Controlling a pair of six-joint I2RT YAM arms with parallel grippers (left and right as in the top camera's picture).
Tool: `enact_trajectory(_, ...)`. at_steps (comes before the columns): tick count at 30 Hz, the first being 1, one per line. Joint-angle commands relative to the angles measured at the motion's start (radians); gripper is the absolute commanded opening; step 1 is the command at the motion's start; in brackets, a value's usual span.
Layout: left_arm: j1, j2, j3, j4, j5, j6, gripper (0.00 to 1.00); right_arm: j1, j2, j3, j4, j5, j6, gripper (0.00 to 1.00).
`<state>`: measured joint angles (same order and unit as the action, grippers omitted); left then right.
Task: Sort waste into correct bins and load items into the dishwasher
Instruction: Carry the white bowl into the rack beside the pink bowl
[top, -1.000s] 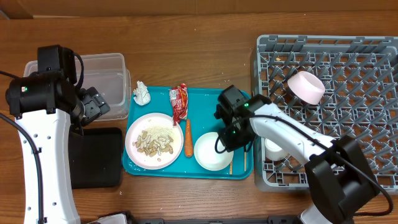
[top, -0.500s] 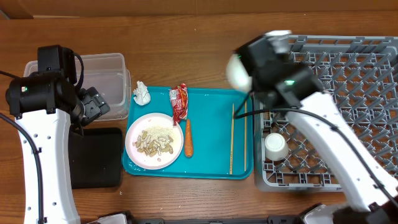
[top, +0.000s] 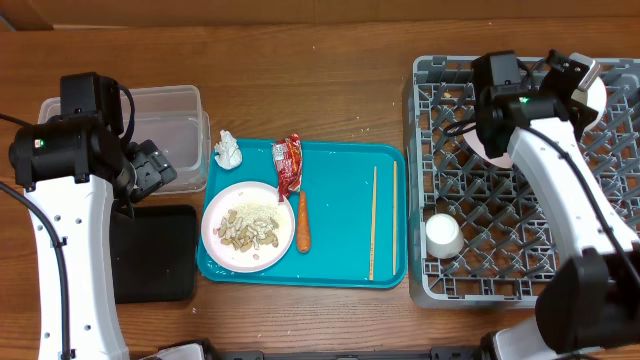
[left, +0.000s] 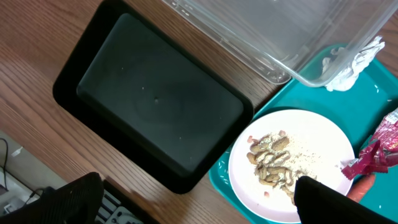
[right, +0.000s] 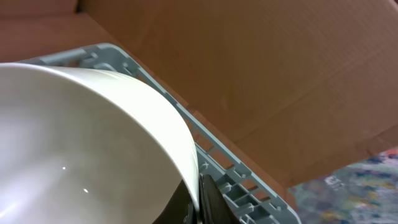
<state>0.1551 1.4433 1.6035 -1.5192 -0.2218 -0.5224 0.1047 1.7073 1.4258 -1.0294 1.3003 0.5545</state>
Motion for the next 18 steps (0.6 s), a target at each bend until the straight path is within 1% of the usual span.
enact_trajectory(1, 0.003, -0.01, 0.016, 0.002, -0.021, -0.016, 1.0, -0.037, 0.055, -0.006, 0.082, 0.093, -0.115, 0.04)
enact_trajectory(4, 0.003, -0.01, 0.016, 0.002, -0.021, -0.016, 1.0, -0.062, 0.088, -0.006, 0.14, 0.089, -0.211, 0.04)
enact_trajectory(5, 0.003, -0.01, 0.016, 0.002, -0.021, -0.016, 1.0, -0.066, 0.093, -0.006, 0.142, 0.072, -0.22, 0.04)
enact_trajectory(7, 0.003, -0.01, 0.016, 0.002, -0.021, -0.016, 1.0, -0.067, 0.103, -0.006, 0.129, 0.031, -0.222, 0.04)
enact_trajectory(14, 0.003, -0.01, 0.016, 0.002, -0.021, -0.016, 1.0, -0.067, 0.136, -0.026, 0.128, 0.033, -0.221, 0.04)
enact_trajectory(18, 0.003, -0.01, 0.016, 0.002, -0.021, -0.016, 1.0, -0.068, 0.151, -0.066, 0.147, 0.021, -0.222, 0.04)
